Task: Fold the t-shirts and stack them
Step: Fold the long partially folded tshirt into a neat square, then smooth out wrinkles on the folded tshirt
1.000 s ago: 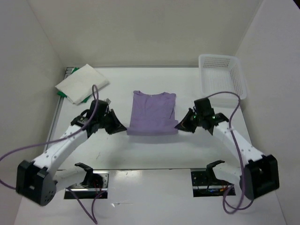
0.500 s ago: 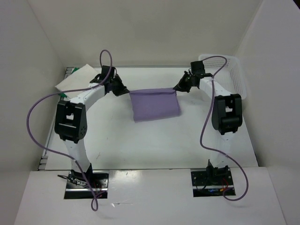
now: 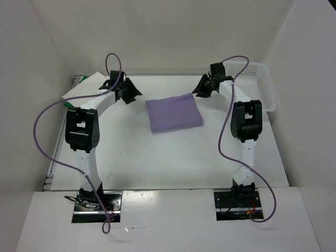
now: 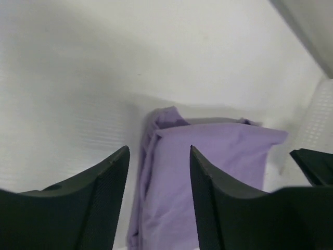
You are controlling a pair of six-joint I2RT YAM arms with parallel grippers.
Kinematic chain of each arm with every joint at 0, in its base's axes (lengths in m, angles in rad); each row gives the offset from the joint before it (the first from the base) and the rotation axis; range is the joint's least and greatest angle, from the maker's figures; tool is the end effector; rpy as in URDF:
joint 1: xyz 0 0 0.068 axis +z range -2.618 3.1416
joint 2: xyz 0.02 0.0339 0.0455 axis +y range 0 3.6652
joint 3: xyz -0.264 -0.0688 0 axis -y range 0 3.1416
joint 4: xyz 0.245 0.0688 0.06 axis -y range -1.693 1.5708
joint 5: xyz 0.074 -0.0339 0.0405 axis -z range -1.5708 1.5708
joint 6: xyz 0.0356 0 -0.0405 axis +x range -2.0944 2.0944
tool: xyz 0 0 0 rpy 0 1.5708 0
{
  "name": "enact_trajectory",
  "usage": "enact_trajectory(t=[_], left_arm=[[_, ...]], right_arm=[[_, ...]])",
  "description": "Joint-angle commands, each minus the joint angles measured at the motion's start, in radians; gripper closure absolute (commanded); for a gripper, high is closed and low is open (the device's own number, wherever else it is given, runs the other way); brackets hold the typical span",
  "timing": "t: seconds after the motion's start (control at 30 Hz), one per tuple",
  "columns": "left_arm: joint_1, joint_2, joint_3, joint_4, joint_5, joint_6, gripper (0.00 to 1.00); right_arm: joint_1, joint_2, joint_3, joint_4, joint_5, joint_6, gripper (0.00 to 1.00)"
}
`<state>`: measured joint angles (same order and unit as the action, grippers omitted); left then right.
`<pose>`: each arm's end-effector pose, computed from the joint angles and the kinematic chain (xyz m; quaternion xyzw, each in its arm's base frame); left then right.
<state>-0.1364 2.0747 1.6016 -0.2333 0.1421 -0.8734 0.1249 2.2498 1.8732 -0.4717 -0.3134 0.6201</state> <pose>0.4709 -0.0697 0.2156 -0.2985 0.8557 -0.2585 0.3345 0.5017 0.0741 0.2037 0.1730 0.9093 0.2630 0.2720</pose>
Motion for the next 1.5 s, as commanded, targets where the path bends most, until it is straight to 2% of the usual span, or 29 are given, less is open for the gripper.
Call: enact_trajectory(t=[0.0, 0.1, 0.2, 0.33, 0.53, 0.7, 0.9, 0.97, 1.07, 1.17, 1.33, 1.47], left_arm=[[-0.023, -0.140, -0.031, 0.097, 0.031, -0.024, 0.43], [-0.170, -0.163, -0.089, 0.133, 0.069, -0.024, 0.48], [-0.236, -0.150, -0.210, 0.230, 0.149, -0.114, 0.48], [-0.247, -0.101, -0.314, 0.259, 0.160, -0.130, 0.52], [-0.247, -0.146, -0.488, 0.305, 0.163, -0.130, 0.53], [-0.247, -0.240, -0.644, 0.338, 0.139, -0.130, 0.42], [-0.247, -0.459, -0.736, 0.295, 0.076, -0.121, 0.23], [-0.223, -0.530, -0.736, 0.272, 0.039, -0.095, 0.20], [-0.186, -0.542, -0.736, 0.250, 0.030, -0.066, 0.17], [-0.152, -0.476, -0.718, 0.250, 0.030, -0.029, 0.17], [-0.141, -0.273, -0.577, 0.230, 0.051, 0.030, 0.17], [-0.141, -0.165, -0.529, 0.242, 0.071, 0.020, 0.17]], right_arm=[[0.039, -0.159, -0.015, -0.018, 0.078, -0.069, 0.61], [0.105, -0.249, -0.161, 0.086, 0.074, -0.056, 0.86], [0.140, -0.259, -0.290, 0.129, -0.009, -0.036, 1.00], [0.151, -0.217, -0.367, 0.169, -0.044, -0.049, 1.00], [0.151, -0.206, -0.531, 0.257, -0.019, -0.013, 1.00], [0.151, -0.248, -0.634, 0.301, -0.026, 0.009, 1.00], [0.151, -0.282, -0.551, 0.240, -0.068, 0.000, 1.00], [0.151, -0.294, -0.496, 0.213, -0.087, 0.000, 0.96], [0.151, -0.273, -0.425, 0.197, -0.110, -0.010, 0.92], [0.151, -0.205, -0.335, 0.173, -0.082, -0.019, 0.90], [0.133, -0.035, -0.185, 0.153, -0.072, -0.028, 0.90], [0.121, 0.053, -0.112, 0.114, -0.043, -0.028, 0.91]])
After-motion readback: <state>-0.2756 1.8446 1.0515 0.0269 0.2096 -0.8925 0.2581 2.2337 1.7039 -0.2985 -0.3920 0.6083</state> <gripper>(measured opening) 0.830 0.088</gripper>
